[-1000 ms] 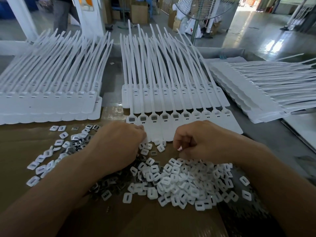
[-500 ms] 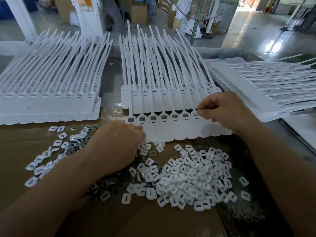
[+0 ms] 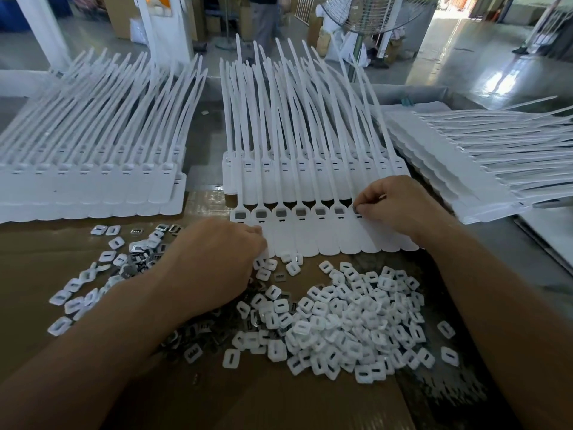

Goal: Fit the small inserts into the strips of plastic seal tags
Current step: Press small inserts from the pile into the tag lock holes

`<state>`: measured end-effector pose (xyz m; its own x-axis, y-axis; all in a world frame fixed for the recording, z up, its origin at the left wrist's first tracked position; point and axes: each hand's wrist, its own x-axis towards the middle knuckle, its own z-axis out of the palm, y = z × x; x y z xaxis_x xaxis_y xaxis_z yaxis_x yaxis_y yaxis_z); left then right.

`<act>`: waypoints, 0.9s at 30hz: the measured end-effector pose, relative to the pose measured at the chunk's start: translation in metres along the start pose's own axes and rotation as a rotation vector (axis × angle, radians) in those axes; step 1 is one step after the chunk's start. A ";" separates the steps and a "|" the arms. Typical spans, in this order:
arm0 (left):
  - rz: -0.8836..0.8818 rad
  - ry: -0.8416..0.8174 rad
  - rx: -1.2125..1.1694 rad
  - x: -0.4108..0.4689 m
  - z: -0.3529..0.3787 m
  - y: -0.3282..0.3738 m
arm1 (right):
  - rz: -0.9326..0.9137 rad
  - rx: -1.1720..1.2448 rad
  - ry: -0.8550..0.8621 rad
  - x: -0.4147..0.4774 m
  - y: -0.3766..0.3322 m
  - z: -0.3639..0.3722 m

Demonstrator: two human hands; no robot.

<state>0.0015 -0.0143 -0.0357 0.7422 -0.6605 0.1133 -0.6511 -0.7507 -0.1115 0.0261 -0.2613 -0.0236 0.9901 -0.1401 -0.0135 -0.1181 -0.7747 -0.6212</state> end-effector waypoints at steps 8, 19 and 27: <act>-0.003 -0.012 0.017 -0.001 -0.001 0.001 | 0.015 0.044 0.068 0.003 0.004 0.004; -0.010 -0.015 0.003 0.000 -0.003 0.003 | -0.110 -0.012 0.118 -0.010 -0.006 -0.002; -0.012 -0.023 -0.005 -0.002 -0.004 0.003 | -0.359 -0.040 -0.254 -0.055 -0.055 0.006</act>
<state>-0.0023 -0.0157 -0.0319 0.7536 -0.6508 0.0921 -0.6425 -0.7590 -0.1055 -0.0219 -0.2076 0.0065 0.9555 0.2949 0.0021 0.2391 -0.7707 -0.5906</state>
